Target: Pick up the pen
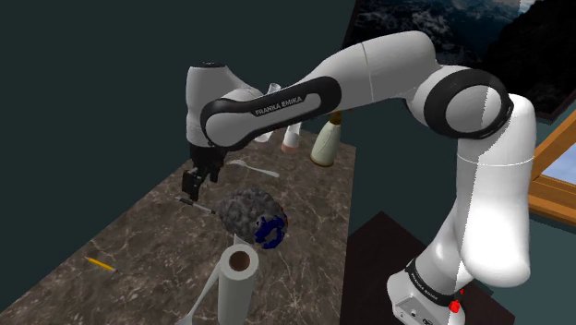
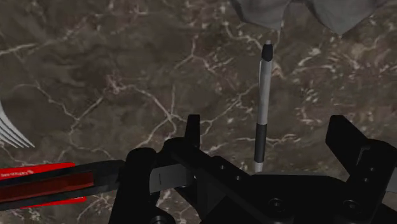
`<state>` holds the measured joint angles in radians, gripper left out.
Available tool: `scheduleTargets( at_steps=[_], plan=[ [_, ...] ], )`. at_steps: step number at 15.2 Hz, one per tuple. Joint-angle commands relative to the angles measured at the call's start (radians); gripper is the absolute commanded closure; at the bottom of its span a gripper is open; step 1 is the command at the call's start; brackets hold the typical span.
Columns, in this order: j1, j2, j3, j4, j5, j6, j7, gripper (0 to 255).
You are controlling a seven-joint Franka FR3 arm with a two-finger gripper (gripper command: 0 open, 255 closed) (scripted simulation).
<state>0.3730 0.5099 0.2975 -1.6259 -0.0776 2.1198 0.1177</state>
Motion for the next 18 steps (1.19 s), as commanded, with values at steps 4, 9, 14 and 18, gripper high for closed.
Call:
scheduleTargets(
  at_steps=[4,9,14,18],
  plan=[
    [0.033,0.094,-0.004,0.074,-0.025,0.020,0.010,0],
    [0.036,0.125,-0.010,0.059,-0.032,0.065,0.012,0],
    [0.036,0.125,-0.010,0.059,-0.033,0.066,0.012,255],
    [0.035,0.123,-0.010,0.052,-0.032,0.070,0.012,255]
  ],
)
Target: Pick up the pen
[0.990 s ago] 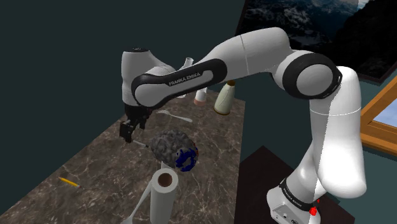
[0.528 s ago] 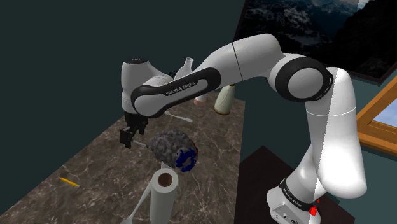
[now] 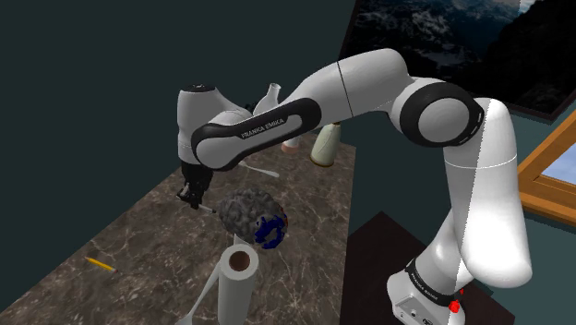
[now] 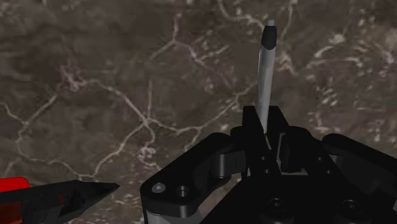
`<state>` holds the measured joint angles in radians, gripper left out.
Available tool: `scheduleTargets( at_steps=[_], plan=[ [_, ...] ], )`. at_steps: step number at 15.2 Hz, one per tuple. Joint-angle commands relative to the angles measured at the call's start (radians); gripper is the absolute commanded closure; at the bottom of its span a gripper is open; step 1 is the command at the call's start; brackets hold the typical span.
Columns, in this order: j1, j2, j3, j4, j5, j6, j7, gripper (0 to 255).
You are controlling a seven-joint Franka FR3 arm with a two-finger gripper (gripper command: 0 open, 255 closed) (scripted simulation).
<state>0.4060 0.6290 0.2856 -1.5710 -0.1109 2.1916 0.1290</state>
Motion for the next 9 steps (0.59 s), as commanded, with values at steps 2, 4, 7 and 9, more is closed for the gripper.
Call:
scheduleTargets(
  at_steps=[2,4,7,9],
  plan=[
    [0.001,0.001,0.002,-0.008,0.001,0.000,0.000,255],
    [0.003,-0.001,0.003,0.008,0.003,-0.017,0.000,255],
    [0.000,-0.021,0.007,0.017,0.008,-0.046,-0.001,255],
    [-0.001,-0.034,0.009,0.025,0.011,-0.066,-0.002,255]
  ],
)
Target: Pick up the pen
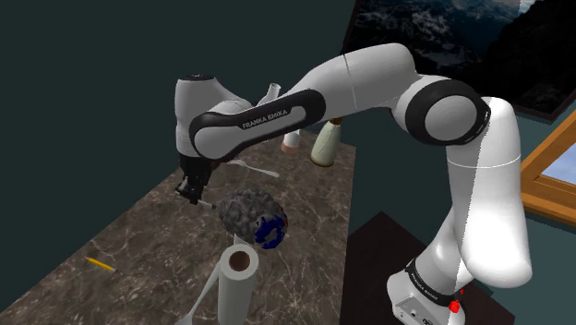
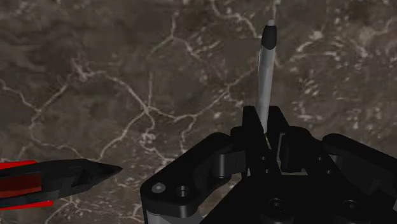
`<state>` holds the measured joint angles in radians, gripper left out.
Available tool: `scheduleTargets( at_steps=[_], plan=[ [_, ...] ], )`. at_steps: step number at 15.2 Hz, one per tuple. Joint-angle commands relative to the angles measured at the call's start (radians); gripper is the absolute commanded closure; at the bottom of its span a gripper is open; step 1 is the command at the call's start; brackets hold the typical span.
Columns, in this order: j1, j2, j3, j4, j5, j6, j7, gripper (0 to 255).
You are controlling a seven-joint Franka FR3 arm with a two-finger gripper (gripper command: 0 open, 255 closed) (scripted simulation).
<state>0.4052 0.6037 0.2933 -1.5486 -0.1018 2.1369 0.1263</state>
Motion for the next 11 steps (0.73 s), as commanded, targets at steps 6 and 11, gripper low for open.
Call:
scheduleTargets(
  at_steps=[6,11],
  plan=[
    [-0.003,-0.043,0.008,0.032,0.011,-0.074,-0.001,255],
    [-0.004,-0.058,0.011,0.052,0.016,-0.108,-0.002,255]
  ],
)
